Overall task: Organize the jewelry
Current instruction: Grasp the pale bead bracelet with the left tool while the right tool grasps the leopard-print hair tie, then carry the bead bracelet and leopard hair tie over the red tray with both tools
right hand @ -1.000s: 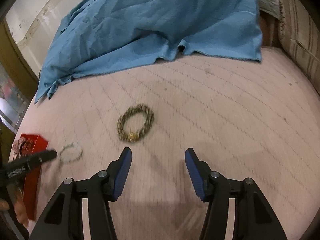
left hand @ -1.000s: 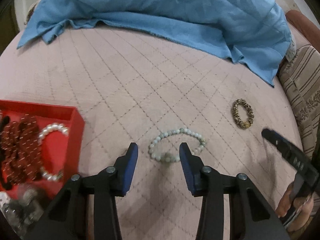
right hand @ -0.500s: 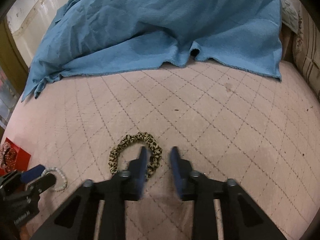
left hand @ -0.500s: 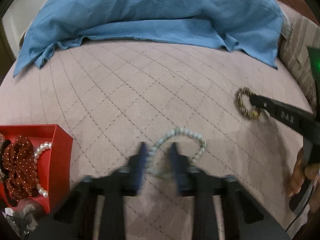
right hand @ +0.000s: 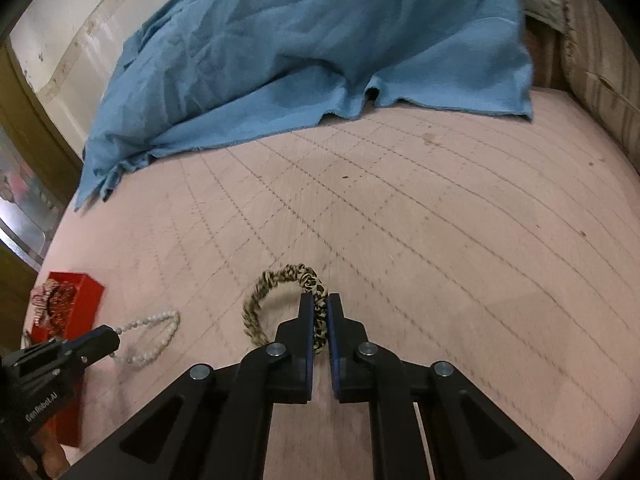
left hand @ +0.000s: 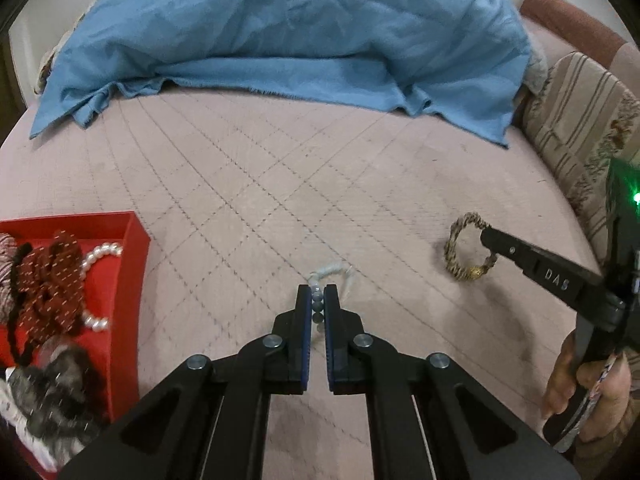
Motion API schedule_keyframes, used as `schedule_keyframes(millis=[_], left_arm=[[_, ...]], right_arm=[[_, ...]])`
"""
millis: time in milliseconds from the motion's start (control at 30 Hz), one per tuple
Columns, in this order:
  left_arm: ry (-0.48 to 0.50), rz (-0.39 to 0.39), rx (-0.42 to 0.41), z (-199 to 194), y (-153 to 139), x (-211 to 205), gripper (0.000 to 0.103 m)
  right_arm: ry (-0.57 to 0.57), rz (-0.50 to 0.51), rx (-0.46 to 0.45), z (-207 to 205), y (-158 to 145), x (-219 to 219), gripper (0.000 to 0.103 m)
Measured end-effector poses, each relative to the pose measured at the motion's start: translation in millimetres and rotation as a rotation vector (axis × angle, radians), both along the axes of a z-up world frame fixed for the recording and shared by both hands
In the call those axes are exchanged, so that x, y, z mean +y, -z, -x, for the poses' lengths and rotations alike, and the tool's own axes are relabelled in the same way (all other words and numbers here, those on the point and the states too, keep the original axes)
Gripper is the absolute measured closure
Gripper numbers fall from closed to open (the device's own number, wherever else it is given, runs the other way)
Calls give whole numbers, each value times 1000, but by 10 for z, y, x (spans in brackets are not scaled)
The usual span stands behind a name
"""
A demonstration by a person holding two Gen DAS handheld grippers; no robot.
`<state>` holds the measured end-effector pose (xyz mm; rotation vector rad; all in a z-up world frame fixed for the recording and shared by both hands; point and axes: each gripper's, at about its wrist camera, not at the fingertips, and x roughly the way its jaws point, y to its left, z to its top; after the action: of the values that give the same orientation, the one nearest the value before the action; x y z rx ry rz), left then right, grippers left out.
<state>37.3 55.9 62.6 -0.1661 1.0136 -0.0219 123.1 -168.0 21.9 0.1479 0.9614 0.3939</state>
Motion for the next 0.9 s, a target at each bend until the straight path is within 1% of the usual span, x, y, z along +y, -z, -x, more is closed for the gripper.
schedule_keyframes(millis=[200,400,533,700,900], left_arm=[[-16,51,-46,353,-321,23,98],[-34,90,-100,726,-650,139,98],[-54,61,-151,1009,-855,219,98],[-85,53,-182,1302,-987,359,98],[-156,110,-191,1615,-1071,699,98]], right_arm=[[5,-28,-45,393,-261,-89,96],[-14,-58,-86,804,-505,-61,96],[-33,-87,-95,1029,-628,6,96],[-60,-108,-100,1284,-731,124,96],[-98,-135,-103,1533,-822,301,96]])
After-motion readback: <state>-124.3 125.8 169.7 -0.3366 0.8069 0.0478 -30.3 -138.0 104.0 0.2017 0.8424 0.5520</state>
